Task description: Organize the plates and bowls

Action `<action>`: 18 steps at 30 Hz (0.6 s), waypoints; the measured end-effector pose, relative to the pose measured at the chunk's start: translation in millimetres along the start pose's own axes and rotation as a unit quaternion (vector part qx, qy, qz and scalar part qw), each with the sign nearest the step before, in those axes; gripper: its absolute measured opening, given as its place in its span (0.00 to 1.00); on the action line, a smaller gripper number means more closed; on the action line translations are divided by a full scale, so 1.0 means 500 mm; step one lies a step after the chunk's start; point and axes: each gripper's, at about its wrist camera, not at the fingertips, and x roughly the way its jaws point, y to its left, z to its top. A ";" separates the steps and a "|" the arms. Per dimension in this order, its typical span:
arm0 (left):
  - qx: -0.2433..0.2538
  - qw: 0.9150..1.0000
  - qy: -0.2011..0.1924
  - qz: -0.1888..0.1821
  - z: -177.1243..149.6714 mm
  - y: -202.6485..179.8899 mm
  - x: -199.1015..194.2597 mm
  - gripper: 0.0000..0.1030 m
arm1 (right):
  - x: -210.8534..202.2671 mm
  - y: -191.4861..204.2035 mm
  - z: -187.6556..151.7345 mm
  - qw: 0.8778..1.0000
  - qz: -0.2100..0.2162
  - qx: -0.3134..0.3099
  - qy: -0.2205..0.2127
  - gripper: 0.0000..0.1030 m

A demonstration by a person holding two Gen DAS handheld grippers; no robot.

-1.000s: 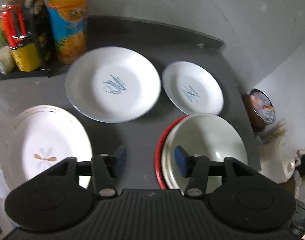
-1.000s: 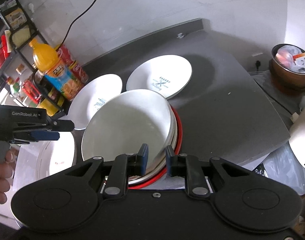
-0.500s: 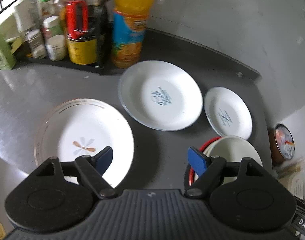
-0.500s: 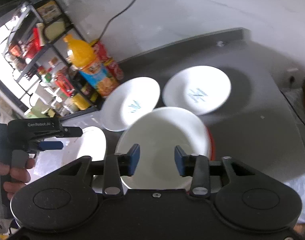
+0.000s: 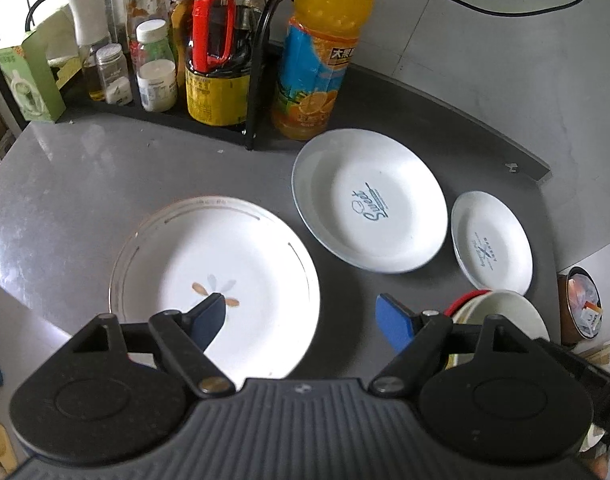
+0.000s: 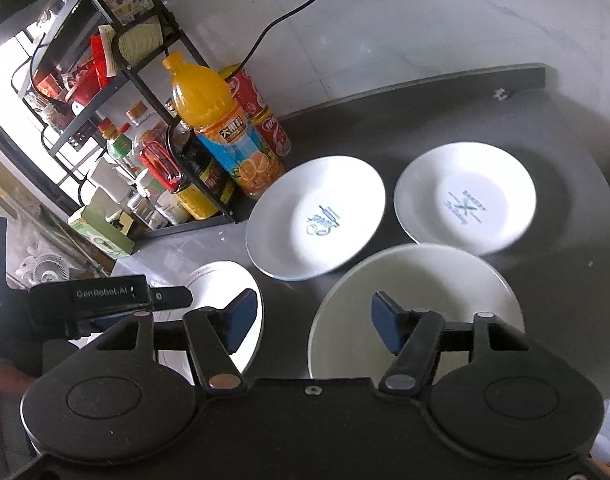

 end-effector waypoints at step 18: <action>0.020 0.999 0.034 -0.035 0.122 0.048 0.143 0.78 | 0.168 0.026 0.099 0.995 -0.080 0.053 0.031 0.71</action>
